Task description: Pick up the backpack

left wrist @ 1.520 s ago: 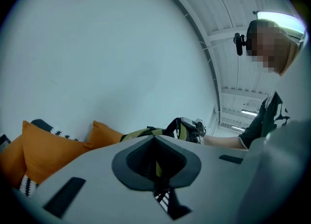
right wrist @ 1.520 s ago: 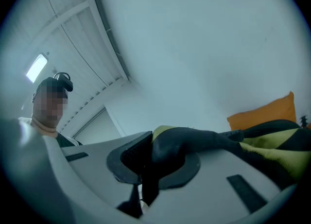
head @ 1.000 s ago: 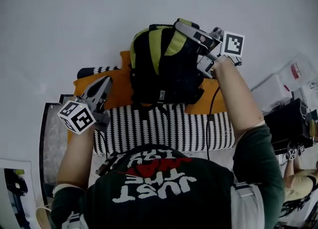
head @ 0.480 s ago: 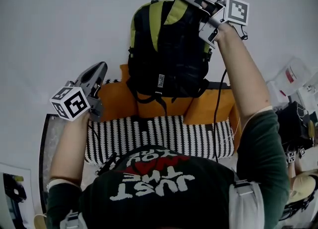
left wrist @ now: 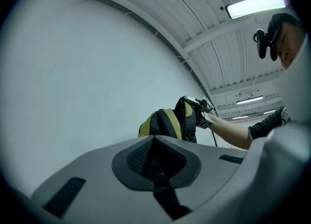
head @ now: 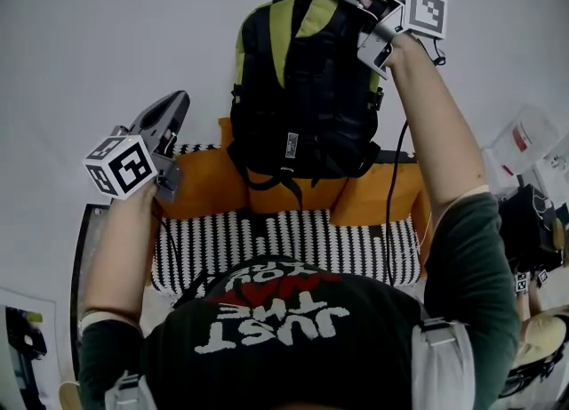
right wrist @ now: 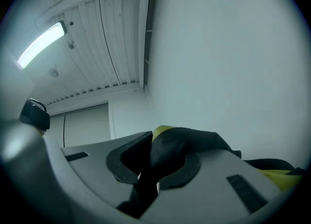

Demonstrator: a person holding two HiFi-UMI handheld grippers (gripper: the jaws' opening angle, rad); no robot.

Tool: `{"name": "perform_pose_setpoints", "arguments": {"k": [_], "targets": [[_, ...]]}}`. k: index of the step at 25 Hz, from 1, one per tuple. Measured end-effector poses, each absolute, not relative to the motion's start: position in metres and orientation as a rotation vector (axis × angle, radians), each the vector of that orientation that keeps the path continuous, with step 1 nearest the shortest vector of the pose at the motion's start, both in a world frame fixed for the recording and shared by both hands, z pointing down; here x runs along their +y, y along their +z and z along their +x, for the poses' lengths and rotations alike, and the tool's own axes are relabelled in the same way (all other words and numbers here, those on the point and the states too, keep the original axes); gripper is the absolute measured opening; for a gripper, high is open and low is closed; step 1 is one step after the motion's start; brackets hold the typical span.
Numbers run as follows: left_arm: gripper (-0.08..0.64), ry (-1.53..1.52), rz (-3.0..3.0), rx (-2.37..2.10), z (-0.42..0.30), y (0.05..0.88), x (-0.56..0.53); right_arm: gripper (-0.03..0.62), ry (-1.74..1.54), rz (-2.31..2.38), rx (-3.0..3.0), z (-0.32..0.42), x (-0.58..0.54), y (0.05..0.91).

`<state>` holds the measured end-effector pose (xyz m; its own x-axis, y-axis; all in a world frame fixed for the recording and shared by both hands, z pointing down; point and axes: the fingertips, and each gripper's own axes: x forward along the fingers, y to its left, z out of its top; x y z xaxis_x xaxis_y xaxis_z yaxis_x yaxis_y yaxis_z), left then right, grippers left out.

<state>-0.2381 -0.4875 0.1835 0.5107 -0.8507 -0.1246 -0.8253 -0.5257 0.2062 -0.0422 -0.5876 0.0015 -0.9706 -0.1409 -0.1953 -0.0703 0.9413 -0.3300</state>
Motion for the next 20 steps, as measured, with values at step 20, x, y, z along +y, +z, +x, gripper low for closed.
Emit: {"name": "perform_pose_setpoints", "arguments": {"k": [20], "targets": [[0.011, -0.293, 2.631, -1.473, -0.2364, 0.1803, -0.4843, 0.057, -0.433, -0.147, 2.9, -0.0454, -0.5792, -0.0001]]}}
